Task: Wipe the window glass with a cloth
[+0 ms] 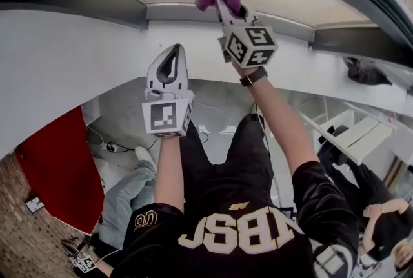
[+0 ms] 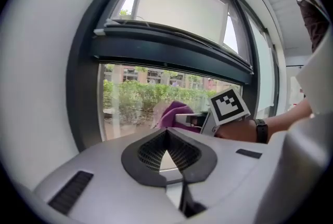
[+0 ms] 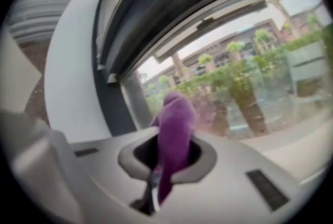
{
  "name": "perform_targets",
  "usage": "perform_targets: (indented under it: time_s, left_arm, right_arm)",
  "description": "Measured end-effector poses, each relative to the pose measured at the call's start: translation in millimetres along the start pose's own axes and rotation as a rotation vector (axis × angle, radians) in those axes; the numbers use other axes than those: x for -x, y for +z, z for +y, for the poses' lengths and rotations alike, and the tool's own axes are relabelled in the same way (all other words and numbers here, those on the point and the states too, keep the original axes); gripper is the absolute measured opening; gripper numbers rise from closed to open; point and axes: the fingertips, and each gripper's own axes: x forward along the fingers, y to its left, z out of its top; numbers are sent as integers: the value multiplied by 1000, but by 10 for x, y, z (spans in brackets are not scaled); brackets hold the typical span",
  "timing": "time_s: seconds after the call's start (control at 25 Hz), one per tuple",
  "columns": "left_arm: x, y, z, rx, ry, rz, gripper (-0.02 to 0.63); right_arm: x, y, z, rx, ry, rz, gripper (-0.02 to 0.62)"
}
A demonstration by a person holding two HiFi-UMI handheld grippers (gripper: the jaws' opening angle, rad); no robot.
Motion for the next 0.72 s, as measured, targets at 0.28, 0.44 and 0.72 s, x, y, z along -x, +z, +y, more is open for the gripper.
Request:
perform_targets:
  time_s: [0.28, 0.44, 0.72]
  left_arm:
    - [624, 54, 1178, -44, 103, 2, 18]
    - [817, 77, 1400, -2, 153, -7, 18]
    - [578, -84, 804, 40, 79, -10, 18]
  right_arm:
    - [-1576, -436, 2092, 277, 296, 120, 43]
    - [-2000, -449, 2204, 203, 223, 125, 43]
    - [-1378, -200, 943, 51, 63, 91, 43]
